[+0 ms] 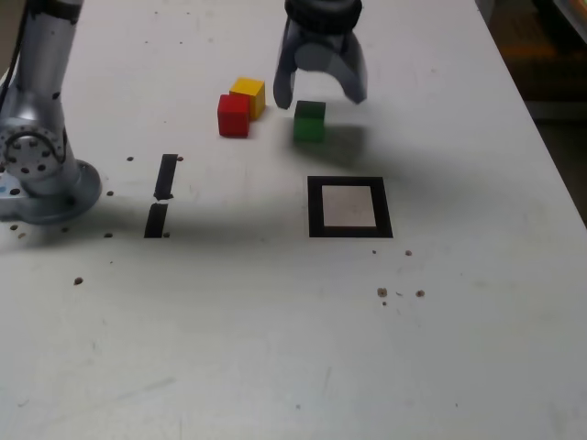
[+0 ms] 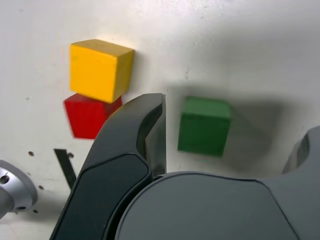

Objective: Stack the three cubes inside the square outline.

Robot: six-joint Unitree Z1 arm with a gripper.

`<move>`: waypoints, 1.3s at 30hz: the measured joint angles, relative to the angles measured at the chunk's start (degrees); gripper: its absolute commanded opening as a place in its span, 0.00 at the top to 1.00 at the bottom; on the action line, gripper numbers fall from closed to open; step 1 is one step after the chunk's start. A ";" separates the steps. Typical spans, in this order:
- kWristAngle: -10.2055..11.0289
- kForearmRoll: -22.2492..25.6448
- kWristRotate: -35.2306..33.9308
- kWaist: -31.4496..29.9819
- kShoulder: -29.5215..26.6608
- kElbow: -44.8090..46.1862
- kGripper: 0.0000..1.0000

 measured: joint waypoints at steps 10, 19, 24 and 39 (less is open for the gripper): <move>2.66 6.86 8.17 -0.53 -16.15 6.40 0.01; 2.75 1.82 7.15 5.40 -18.40 17.45 0.06; 0.47 -4.61 3.59 6.25 -15.95 20.30 0.07; 1.96 -11.97 2.34 6.38 -8.19 26.24 0.16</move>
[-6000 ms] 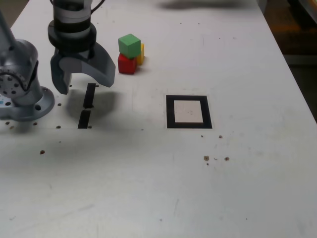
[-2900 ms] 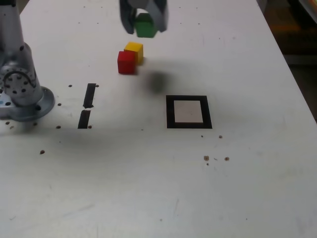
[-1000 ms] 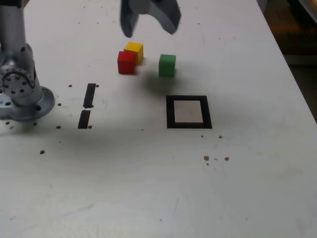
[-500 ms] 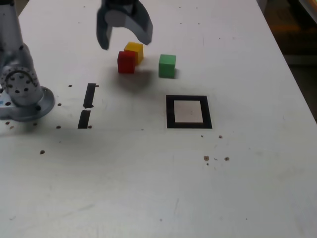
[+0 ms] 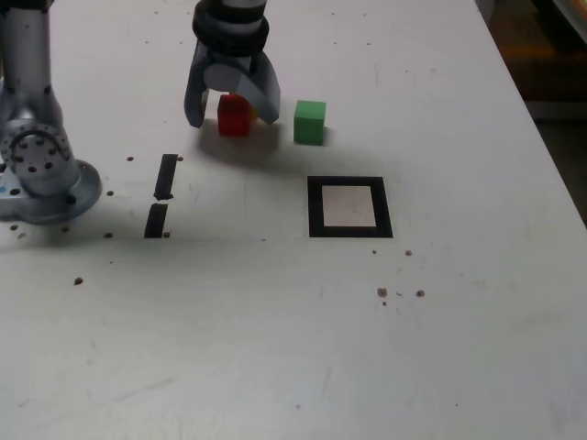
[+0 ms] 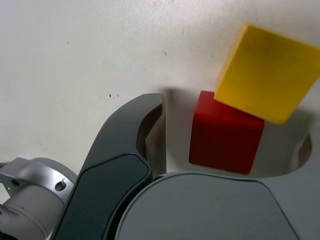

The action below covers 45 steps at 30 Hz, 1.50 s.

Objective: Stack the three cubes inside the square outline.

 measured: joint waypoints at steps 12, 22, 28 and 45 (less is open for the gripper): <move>2.45 -1.86 0.04 0.34 0.99 -0.90 0.57; 2.27 -2.23 0.01 0.34 0.51 -1.00 0.74; 1.65 0.09 0.01 0.34 -4.50 -1.68 0.82; -4.80 22.47 -24.62 -21.11 -7.89 -21.08 0.87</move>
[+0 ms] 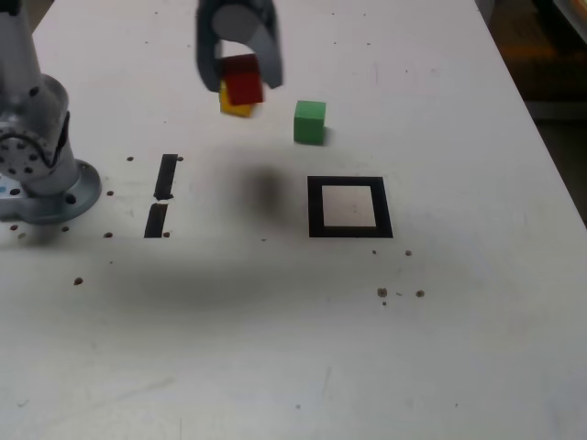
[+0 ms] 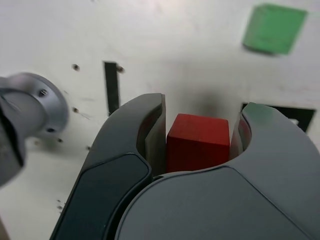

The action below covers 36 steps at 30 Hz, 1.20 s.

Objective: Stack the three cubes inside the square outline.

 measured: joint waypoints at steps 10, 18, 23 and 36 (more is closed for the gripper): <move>-3.60 0.91 -5.88 -7.29 11.91 -10.54 0.87; -4.20 0.04 -8.00 -9.66 16.60 -13.04 0.87; -3.18 -1.15 -7.57 -10.07 19.88 -13.27 0.87; -2.56 -9.73 -6.89 -9.80 24.33 -9.52 0.87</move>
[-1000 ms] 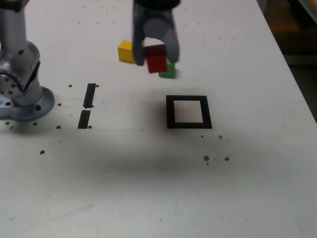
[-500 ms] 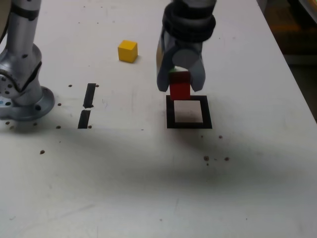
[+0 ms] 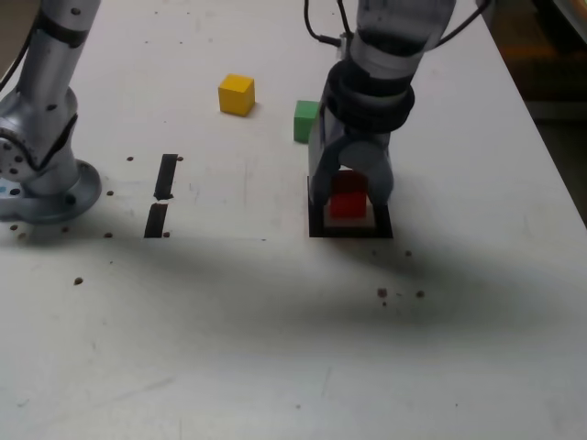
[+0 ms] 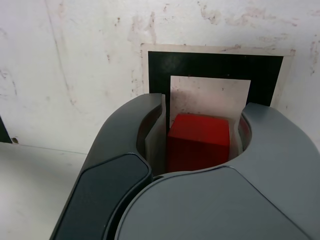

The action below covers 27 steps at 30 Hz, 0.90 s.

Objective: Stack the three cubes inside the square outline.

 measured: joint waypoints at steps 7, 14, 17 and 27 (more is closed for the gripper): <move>0.78 -0.59 0.50 0.70 0.95 0.25 0.81; 0.86 -0.68 1.15 0.84 0.97 0.31 0.39; 0.76 -0.46 1.44 0.90 0.97 0.37 0.14; 1.22 6.02 4.71 0.91 -5.28 -1.11 0.00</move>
